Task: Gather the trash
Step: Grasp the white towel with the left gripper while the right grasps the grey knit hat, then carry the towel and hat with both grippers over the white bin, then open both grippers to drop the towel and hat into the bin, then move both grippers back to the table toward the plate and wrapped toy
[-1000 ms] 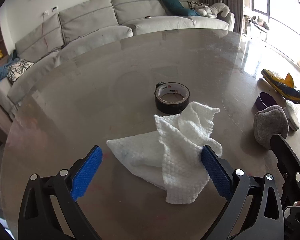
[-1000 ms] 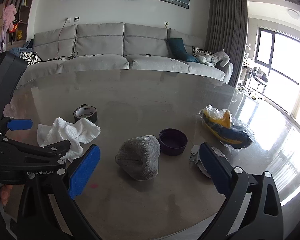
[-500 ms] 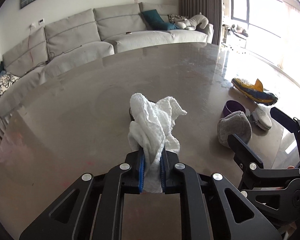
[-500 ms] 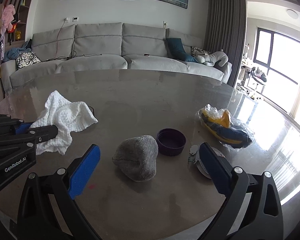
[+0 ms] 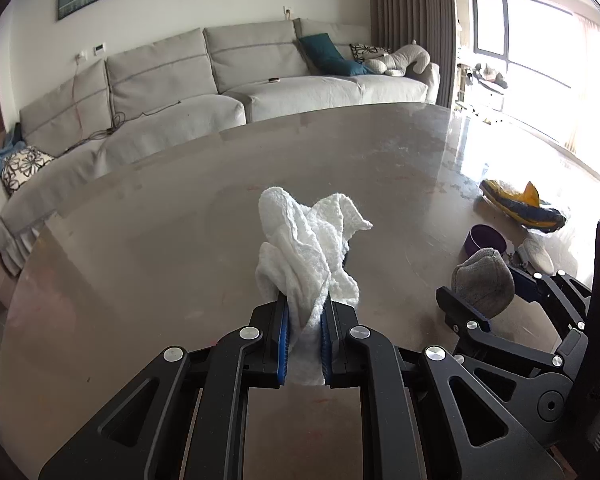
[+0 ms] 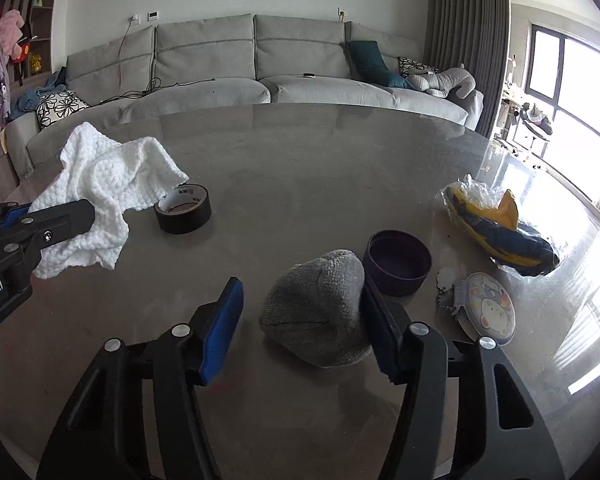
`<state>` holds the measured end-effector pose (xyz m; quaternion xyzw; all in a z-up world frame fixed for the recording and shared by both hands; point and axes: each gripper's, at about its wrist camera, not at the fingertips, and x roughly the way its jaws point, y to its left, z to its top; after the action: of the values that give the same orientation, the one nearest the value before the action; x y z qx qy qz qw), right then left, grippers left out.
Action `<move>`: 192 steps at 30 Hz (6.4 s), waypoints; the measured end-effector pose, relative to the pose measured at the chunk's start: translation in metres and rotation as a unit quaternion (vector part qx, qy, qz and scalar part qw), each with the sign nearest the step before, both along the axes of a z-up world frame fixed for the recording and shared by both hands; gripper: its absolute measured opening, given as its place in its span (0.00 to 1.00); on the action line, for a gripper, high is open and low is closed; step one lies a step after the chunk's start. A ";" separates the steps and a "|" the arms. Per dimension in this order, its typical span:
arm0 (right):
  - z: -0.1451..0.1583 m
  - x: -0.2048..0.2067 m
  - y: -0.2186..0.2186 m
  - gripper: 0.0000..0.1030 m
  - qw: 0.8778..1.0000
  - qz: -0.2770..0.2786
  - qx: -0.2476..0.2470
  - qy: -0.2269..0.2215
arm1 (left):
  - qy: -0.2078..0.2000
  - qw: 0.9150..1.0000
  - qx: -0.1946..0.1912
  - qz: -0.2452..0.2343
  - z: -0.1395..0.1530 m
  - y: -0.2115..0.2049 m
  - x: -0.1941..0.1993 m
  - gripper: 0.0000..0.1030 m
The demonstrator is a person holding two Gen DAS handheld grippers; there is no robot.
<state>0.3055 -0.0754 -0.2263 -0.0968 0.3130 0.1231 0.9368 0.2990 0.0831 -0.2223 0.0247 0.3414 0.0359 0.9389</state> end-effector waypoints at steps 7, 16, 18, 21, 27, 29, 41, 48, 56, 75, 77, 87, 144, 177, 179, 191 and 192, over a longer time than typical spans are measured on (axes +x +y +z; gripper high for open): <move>0.005 0.000 -0.007 0.22 1.000 0.000 0.011 0.010 | 0.002 1.000 -0.001 -0.002 -0.001 0.000 0.000 0.12; 0.028 -0.019 -0.010 0.21 0.999 0.019 0.029 -0.016 | -0.004 1.000 -0.011 -0.003 0.002 0.001 -0.002 0.12; 0.035 -0.023 -0.011 0.21 0.999 0.019 0.029 -0.022 | -0.009 1.000 -0.009 -0.008 0.004 -0.001 -0.005 0.12; 0.044 -0.031 -0.014 0.21 0.999 0.017 0.032 -0.026 | -0.014 1.000 -0.008 -0.017 0.005 -0.005 -0.009 0.12; 0.062 -0.060 -0.027 0.21 0.999 0.003 0.026 -0.045 | -0.013 0.998 -0.024 -0.055 0.007 -0.021 -0.021 0.12; 0.067 -0.071 -0.034 0.21 0.998 -0.006 0.024 -0.051 | -0.018 0.997 -0.022 -0.071 0.009 -0.031 -0.030 0.12; 0.083 -0.164 -0.109 0.21 0.993 -0.099 0.000 -0.067 | -0.016 0.978 -0.030 -0.206 0.017 -0.115 -0.093 0.12; 0.064 -0.208 -0.165 0.21 0.984 -0.174 -0.003 -0.048 | 0.026 0.960 -0.025 -0.279 -0.010 -0.176 -0.139 0.12; 0.041 -0.241 -0.196 0.21 0.975 -0.217 0.011 -0.033 | 0.052 0.942 -0.014 -0.330 -0.029 -0.223 -0.173 0.12; 0.026 -0.264 -0.233 0.21 0.967 -0.253 0.038 -0.024 | 0.102 0.923 0.009 -0.372 -0.059 -0.270 -0.187 0.12; 0.024 -0.264 -0.237 0.21 0.965 -0.257 0.039 -0.022 | 0.105 0.921 0.013 -0.376 -0.064 -0.275 -0.190 0.12; 0.000 -0.262 -0.245 0.21 0.964 -0.261 0.043 0.001 | 0.140 0.906 0.016 -0.398 -0.089 -0.294 -0.188 0.40; -0.035 -0.219 -0.217 0.96 0.971 -0.238 0.004 0.021 | 0.065 0.971 0.034 -0.226 -0.058 -0.208 -0.142 0.95; 0.038 -0.099 -0.224 0.96 0.975 -0.200 -0.014 -0.094 | 0.045 0.987 -0.047 -0.145 -0.015 -0.203 0.012 0.95; 0.038 -0.090 -0.228 0.96 0.976 -0.198 -0.014 -0.095 | 0.048 0.987 -0.052 -0.146 -0.018 -0.210 0.020 0.95; 0.029 -0.041 -0.244 0.96 0.977 -0.186 -0.013 -0.100 | 0.079 0.988 -0.062 -0.117 -0.045 -0.231 0.070 0.95; 0.027 -0.038 -0.244 0.96 0.978 -0.185 -0.014 -0.099 | 0.082 0.988 -0.059 -0.114 -0.048 -0.233 0.073 0.95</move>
<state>0.2676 -0.3192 -0.1989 -0.0621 0.2332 -0.0673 0.9681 0.3721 -0.1494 -0.2704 0.0111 0.4133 -0.0935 0.9057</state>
